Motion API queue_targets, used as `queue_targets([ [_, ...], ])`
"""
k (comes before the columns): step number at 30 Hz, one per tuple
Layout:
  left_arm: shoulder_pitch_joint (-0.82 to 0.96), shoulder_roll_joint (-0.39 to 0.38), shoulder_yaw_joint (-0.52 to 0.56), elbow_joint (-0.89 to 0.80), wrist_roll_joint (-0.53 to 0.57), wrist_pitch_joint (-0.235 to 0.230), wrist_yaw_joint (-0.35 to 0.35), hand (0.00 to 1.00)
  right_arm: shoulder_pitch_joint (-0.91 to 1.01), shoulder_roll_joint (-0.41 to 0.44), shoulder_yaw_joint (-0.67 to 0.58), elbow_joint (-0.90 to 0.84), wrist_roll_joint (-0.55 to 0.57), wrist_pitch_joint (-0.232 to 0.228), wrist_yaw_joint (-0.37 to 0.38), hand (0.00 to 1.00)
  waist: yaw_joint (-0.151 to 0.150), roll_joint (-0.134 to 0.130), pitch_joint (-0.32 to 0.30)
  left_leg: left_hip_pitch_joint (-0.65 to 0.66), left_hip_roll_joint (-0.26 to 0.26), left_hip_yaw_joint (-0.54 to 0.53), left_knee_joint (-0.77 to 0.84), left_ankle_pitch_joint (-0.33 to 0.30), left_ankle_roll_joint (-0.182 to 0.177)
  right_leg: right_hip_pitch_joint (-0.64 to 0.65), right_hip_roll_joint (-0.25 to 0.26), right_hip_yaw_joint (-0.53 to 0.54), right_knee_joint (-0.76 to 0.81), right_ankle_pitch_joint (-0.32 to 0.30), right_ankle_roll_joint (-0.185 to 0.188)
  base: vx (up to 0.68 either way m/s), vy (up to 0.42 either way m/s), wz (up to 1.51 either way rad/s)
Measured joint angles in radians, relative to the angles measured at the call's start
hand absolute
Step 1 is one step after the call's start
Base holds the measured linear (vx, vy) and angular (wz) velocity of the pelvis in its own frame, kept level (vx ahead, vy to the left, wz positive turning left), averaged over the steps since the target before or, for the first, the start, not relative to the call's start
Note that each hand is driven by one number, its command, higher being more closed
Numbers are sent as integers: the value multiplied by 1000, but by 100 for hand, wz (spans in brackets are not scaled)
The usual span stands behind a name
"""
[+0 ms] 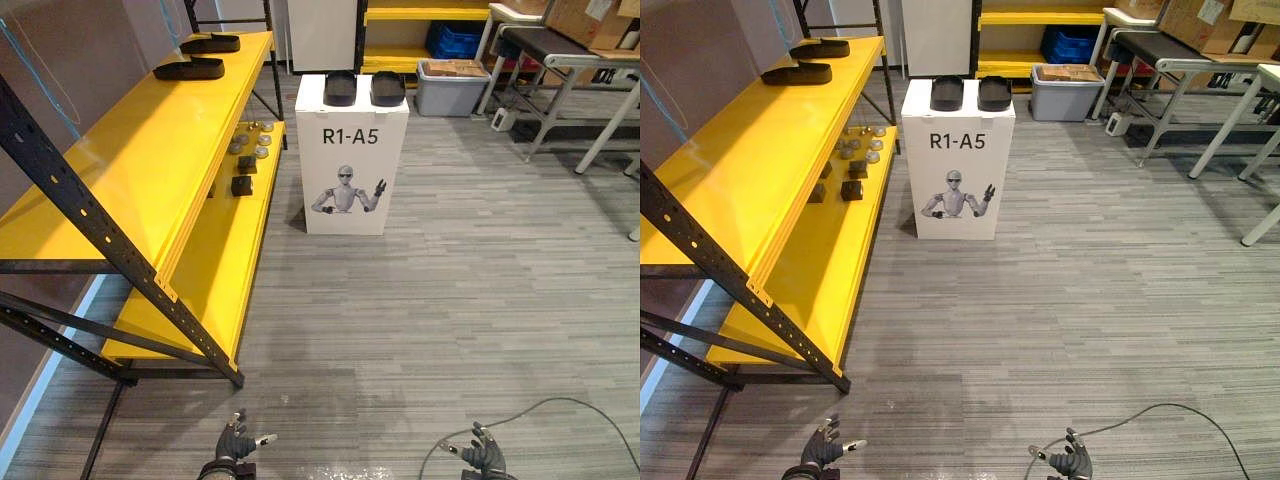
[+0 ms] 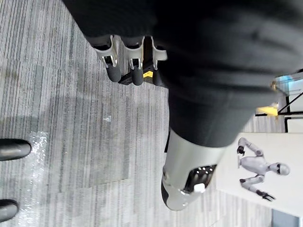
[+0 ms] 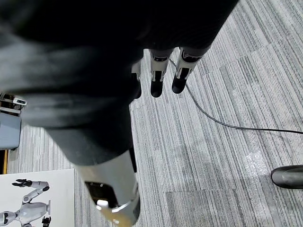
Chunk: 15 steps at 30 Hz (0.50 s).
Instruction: Walk over and take plastic housings, then place them on the shelf
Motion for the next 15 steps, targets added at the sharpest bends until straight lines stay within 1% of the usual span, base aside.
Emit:
queue_targets([
  [4, 15, -16, 20, -32, -4, -2, 2, 0, -5, 3, 1, -6, 22, 0, 0, 0, 2, 2, 5, -4, 3, 26, 1, -10, -11, -15, 3, 26, 5, -1, 0, -11, 7, -17],
  [6, 17, -19, 19, -45, -9, -2, 2, 0, -4, 5, 1, -14, 22, 0, 0, 0, 2, 4, 6, -11, 4, 32, 9, -23, -6, -20, 5, 31, 6, -7, 5, 1, 7, -15],
  [9, 18, -21, 20, -71, -11, -3, 4, 0, -10, 5, 1, -33, 26, 0, -2, 0, 5, 4, 7, -62, 10, 62, 67, -64, -5, -60, 9, 60, 22, -16, 8, 27, 17, -26],
  [10, 17, -23, 20, -71, -12, -3, 5, 0, -15, 4, 0, -35, 27, 0, -3, 0, 2, 5, 8, -75, 10, 68, 91, -81, -2, -72, 8, 67, 32, -26, 15, 72, 34, -35],
  [11, 19, -26, 22, -80, -20, -3, 5, 0, -23, 4, 0, -35, 28, 0, -5, 0, 4, 5, 9, -89, 10, 85, 122, -109, 0, -93, 8, 83, 69, -49, 17, 104, 40, -28],
  [12, 21, -30, 22, -91, -20, -3, 5, 0, -24, 4, 1, -35, 28, 0, -7, 0, 4, 5, 9, -97, 9, 91, 149, -133, 3, -109, 3, 87, 109, -75, 25, 106, 41, -28],
  [13, 23, -34, 22, -94, -20, -4, 5, 0, -24, 4, 1, -35, 28, 0, -8, 0, 6, 6, 11, -104, 6, 100, 176, -156, 9, -127, -3, 93, 164, -105, 48, 116, 48, -23],
  [14, 23, -36, 22, -101, -20, -4, 5, 0, -26, 4, 2, -35, 28, 0, -8, 0, 12, 8, 14, -105, 7, 111, 199, -183, 12, -154, -5, 102, 237, -132, 81, 101, 50, -28],
  [15, 26, -37, 22, -113, -20, -4, 6, 0, -26, 6, 6, -36, 27, 1, -8, 0, 15, 9, 17, -100, 7, 116, 215, -207, 17, -199, -4, 102, 346, -151, 104, 142, 78, -25],
])
